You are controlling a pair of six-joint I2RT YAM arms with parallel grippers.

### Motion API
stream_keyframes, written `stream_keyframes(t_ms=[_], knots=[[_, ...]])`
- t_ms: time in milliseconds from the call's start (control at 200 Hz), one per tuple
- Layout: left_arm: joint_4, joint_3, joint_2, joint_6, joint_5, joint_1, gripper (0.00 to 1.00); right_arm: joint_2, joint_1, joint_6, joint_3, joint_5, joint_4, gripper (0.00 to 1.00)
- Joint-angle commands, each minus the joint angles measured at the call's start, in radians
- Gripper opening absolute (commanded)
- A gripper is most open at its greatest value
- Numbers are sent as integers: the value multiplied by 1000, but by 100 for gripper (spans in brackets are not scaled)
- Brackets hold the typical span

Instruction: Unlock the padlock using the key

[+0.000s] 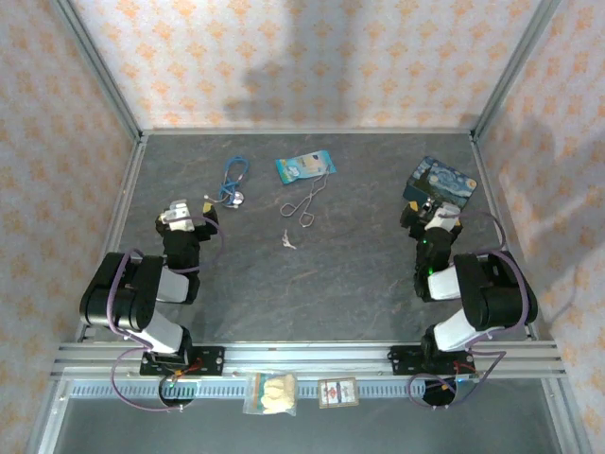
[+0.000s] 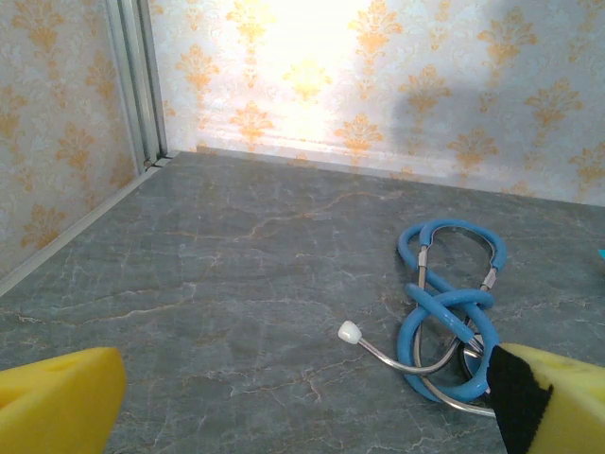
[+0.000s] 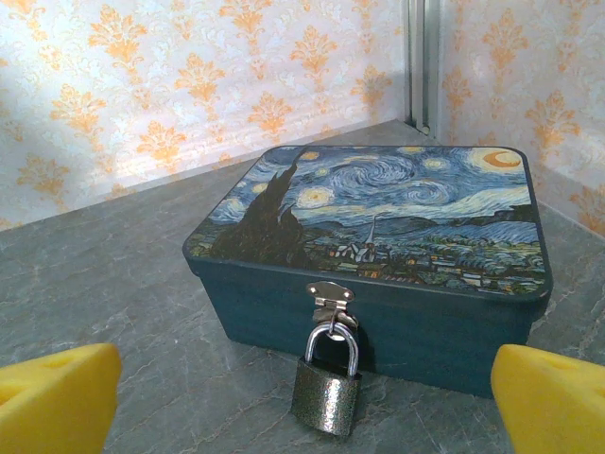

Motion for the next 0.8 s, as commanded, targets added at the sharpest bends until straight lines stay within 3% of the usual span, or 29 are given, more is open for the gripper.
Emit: stream_keyframes(t_ms=[0, 796], knots=[[6, 15, -4, 2, 5, 5, 99, -15, -8, -17, 1, -8, 10, 100], [13, 12, -4, 1, 3, 5, 99, -18, -8, -18, 2, -9, 9, 100]])
